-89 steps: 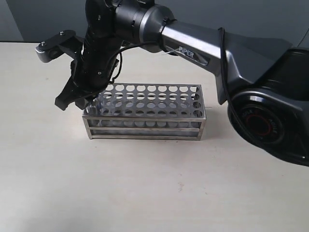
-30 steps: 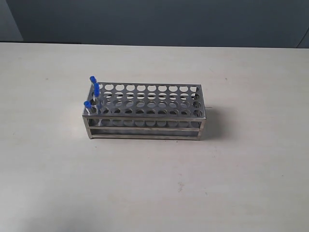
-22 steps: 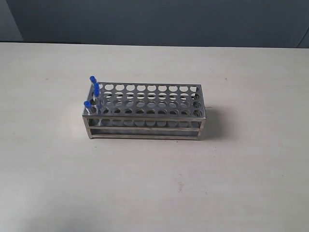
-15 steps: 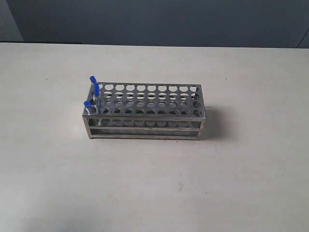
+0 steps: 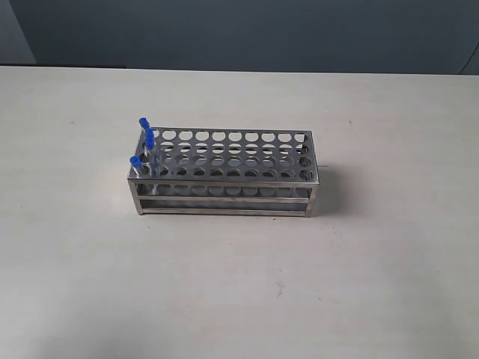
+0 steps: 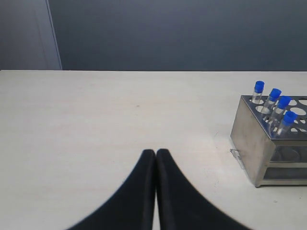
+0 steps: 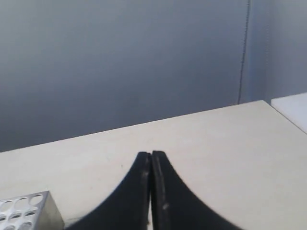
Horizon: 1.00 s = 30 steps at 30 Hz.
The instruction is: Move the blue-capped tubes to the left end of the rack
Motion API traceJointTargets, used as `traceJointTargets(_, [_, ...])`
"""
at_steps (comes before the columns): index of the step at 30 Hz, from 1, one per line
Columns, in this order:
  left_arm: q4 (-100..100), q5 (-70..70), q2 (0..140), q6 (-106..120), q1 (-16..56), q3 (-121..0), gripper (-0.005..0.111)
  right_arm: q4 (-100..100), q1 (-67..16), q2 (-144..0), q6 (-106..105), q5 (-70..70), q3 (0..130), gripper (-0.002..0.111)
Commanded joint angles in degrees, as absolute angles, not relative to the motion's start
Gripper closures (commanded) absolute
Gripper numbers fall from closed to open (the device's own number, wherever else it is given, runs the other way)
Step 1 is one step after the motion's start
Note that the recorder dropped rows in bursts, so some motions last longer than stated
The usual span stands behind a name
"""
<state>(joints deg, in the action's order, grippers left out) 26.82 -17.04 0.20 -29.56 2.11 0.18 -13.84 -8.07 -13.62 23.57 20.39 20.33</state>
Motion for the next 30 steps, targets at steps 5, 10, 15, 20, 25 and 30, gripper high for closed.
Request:
traceJointTargets(5, [26.78, -16.77, 0.00, -29.59, 2.40, 0.00, 0.106, -9.41, 2.90, 0.00, 23.62, 16.97, 5.60, 0.108])
traceJointTargets(10, [26.78, -16.66, 0.00, -29.59, 2.40, 0.00, 0.106, -9.56, 5.84, 0.00, 23.62, 13.37, 0.70, 0.108])
traceJointTargets(15, [26.78, -16.66, 0.00, -29.59, 2.40, 0.00, 0.106, -8.82, 6.62, 0.00, 23.62, 11.68, 0.00, 0.108])
traceJointTargets(20, [26.78, -16.66, 0.00, -29.59, 2.40, 0.00, 0.106, -8.82, 6.62, 0.00, 23.62, 11.96, 0.00, 0.108])
traceJointTargets(25, [26.78, -16.66, 0.00, -29.59, 2.40, 0.00, 0.106, -8.82, 6.62, 0.00, 23.62, 11.96, 0.00, 0.108])
traceJointTargets(30, [26.78, -16.66, 0.00, -29.59, 2.40, 0.00, 0.106, -8.82, 6.62, 0.00, 23.62, 11.96, 0.00, 0.108])
